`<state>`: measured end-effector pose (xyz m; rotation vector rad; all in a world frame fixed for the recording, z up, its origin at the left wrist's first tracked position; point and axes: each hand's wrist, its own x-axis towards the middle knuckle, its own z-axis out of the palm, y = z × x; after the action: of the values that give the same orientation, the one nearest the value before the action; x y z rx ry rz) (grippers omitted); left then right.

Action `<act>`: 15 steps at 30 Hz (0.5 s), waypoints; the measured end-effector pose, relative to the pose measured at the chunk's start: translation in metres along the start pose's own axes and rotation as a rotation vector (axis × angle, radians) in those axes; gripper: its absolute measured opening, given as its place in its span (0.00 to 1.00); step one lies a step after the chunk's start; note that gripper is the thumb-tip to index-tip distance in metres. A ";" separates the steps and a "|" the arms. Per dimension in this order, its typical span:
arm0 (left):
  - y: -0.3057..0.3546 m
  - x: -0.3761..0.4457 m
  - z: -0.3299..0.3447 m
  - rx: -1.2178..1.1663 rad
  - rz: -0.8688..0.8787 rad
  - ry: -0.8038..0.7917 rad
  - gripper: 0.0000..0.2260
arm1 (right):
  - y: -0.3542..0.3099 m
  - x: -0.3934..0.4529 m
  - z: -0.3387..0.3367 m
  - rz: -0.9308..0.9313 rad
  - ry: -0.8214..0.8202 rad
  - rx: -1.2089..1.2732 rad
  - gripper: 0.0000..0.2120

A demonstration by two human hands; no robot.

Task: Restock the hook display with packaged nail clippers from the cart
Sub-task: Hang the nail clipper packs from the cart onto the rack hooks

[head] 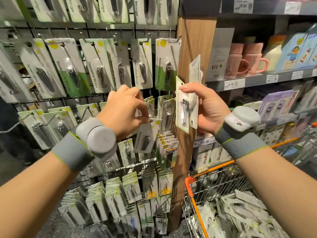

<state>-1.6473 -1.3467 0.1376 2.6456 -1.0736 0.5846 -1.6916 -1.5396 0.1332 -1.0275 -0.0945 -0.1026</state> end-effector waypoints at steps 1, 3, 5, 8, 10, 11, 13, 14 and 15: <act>0.004 0.004 0.001 -0.004 -0.028 0.017 0.03 | 0.000 0.001 -0.001 0.000 -0.003 -0.003 0.07; 0.007 0.011 0.004 -0.005 -0.095 0.053 0.02 | -0.001 0.002 -0.002 0.006 -0.007 -0.005 0.12; 0.008 0.019 0.007 0.016 -0.159 0.084 0.02 | -0.001 0.004 -0.003 0.012 -0.001 -0.012 0.16; 0.008 0.024 0.012 0.094 -0.216 0.092 0.03 | -0.002 0.003 -0.004 0.008 -0.002 -0.004 0.17; 0.008 0.025 0.015 0.131 -0.236 0.092 0.03 | -0.003 0.003 -0.005 0.009 -0.003 -0.019 0.19; 0.008 0.026 0.017 0.141 -0.248 0.095 0.04 | -0.003 0.003 -0.006 0.010 0.003 -0.028 0.20; 0.008 0.028 0.020 0.165 -0.276 0.110 0.04 | -0.002 0.005 -0.007 0.018 0.007 -0.031 0.18; 0.008 0.030 0.021 0.179 -0.287 0.115 0.05 | -0.002 0.005 -0.007 0.021 0.012 -0.032 0.17; 0.007 0.032 0.022 0.191 -0.295 0.117 0.06 | -0.001 0.006 -0.007 0.022 0.018 -0.032 0.17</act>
<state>-1.6252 -1.3792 0.1330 2.8157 -0.6047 0.7988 -1.6858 -1.5462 0.1313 -1.0586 -0.0652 -0.0935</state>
